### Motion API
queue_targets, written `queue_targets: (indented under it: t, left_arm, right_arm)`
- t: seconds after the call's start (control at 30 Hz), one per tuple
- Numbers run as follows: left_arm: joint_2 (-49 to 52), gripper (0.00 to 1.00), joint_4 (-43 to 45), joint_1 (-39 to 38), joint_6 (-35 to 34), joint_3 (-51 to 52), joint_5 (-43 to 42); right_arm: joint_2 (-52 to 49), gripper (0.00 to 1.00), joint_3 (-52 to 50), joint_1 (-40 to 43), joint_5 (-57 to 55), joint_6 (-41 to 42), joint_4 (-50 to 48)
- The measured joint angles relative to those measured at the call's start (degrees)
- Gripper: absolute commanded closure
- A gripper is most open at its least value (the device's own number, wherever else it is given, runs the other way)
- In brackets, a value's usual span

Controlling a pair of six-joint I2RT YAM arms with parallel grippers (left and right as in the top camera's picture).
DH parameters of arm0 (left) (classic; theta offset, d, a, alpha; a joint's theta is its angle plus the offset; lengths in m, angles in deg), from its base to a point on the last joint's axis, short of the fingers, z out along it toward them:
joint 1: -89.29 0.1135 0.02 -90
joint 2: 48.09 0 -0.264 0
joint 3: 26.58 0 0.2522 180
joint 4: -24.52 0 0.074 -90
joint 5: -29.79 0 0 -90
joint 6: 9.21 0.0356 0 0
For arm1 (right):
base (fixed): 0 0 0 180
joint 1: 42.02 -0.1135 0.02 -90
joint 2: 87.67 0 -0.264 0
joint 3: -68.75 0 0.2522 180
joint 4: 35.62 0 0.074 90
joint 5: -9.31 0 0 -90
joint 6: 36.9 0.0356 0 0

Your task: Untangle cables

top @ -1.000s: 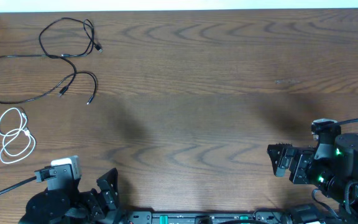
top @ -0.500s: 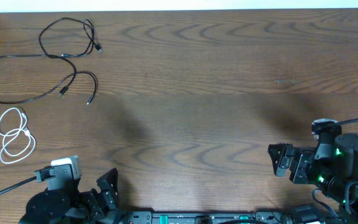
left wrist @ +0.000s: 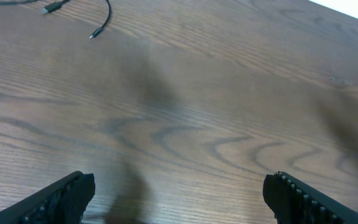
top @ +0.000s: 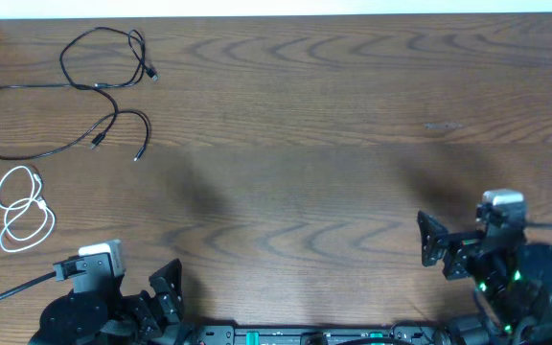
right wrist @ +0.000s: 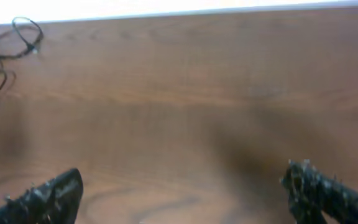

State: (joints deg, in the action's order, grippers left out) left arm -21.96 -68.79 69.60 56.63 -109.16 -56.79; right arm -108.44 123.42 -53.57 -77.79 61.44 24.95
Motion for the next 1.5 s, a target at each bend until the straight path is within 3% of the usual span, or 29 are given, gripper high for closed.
queue_targets:
  t: [0.2,0.53,0.97,1.13,1.5]
  left_arm:
    - [0.00,0.08,0.00,0.00,0.02,0.00,0.02]
    - [0.00,0.08,-0.02,0.00,0.00,0.00,0.09]
    - [0.00,0.08,-0.02,0.00,0.00,0.00,0.17]
    - [0.00,0.08,-0.04,0.00,0.00,0.00,0.17]
    - [0.00,0.08,-0.02,0.00,0.00,0.00,0.17]
  right_arm:
    - [11.72,0.01,-15.10,2.29,-0.15,-3.78,-12.46]
    - [19.41,0.01,-32.70,4.90,-0.33,-6.71,-30.56]
    - [20.06,0.01,-36.85,9.16,-2.67,-8.61,-34.62]
    - [20.11,0.01,-39.30,10.60,-4.42,-8.57,-42.86]
    - [20.11,0.01,-40.37,10.60,-6.10,-10.01,-42.80]
